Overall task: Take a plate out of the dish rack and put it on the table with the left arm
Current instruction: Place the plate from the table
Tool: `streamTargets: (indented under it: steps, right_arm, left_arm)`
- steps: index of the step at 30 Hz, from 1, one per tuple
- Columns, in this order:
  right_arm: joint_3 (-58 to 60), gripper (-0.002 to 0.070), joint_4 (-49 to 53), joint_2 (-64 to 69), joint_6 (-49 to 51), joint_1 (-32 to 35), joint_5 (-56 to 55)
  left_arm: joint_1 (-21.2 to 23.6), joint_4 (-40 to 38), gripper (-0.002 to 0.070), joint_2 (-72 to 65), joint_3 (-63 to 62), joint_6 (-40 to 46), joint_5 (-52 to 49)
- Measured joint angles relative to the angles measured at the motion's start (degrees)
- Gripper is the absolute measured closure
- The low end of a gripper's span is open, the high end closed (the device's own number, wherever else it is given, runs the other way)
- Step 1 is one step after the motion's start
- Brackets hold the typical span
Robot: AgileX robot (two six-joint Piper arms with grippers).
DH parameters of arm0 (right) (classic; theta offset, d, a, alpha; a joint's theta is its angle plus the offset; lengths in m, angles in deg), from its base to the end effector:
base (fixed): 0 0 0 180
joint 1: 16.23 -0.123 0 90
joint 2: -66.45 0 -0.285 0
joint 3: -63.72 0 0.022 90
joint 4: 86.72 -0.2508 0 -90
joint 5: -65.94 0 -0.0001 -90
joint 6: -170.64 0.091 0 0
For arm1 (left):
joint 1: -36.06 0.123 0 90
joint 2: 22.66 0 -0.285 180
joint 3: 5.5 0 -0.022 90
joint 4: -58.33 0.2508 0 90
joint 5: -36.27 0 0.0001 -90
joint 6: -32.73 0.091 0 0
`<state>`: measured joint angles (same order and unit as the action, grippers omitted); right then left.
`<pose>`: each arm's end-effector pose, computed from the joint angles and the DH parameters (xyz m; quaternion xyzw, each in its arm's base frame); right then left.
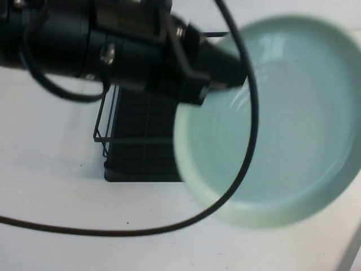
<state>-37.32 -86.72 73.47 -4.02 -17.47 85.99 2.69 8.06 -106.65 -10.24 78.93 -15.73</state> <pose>0.0532 0.0012 0.1721 0.0286 0.7983 0.0345 0.6006 0.2001 -0.1979 0.4402 0.4508 0.6977 -0.3685 0.4174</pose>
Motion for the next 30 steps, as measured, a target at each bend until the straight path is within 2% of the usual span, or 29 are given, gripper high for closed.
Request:
streamTargets:
  steps: [3, 6, 10, 13, 20, 23, 25, 28, 30]
  right_arm:
    - [0.0, 0.0696, 0.0, 0.0, 0.0, 0.0, 0.0]
    - [0.0, 0.0696, 0.0, 0.0, 0.0, 0.0, 0.0]
    - [0.0, 0.0696, 0.0, 0.0, 0.0, 0.0, 0.0]
    - [0.0, 0.0696, 0.0, 0.0, 0.0, 0.0, 0.0]
    - [0.0, 0.0696, 0.0, 0.0, 0.0, 0.0, 0.0]
    - [0.0, 0.0696, 0.0, 0.0, 0.0, 0.0, 0.0]
    - [0.0, 0.0696, 0.0, 0.0, 0.0, 0.0, 0.0]
    - [0.0, 0.0696, 0.0, 0.0, 0.0, 0.0, 0.0]
    - [0.0, 0.0696, 0.0, 0.0, 0.0, 0.0, 0.0]
  left_arm:
    - [2.2, 4.2, 0.0601, 0.2, 3.9, -5.9, -8.7]
    - [3.6, 4.6, 0.0601, 0.6, 12.9, -7.7, -7.9]
    - [3.7, 0.3, 0.0601, 0.5, 28.7, -7.1, 3.5]
    - [3.7, -5.8, 0.0601, -0.8, 37.8, -4.7, 14.2]
    - [3.8, -16.0, 0.0593, -7.6, 42.7, 5.4, 26.0]
    - [3.8, -17.8, 0.0522, -9.9, 42.7, 10.0, 29.4]
    - [3.8, -17.5, 0.0428, -11.7, 42.7, 11.8, 32.6]
    - [3.9, -14.4, 0.0294, -13.4, 42.7, 13.3, 35.9]
    - [3.9, -11.0, 0.0258, -13.5, 42.7, 13.5, 36.4]
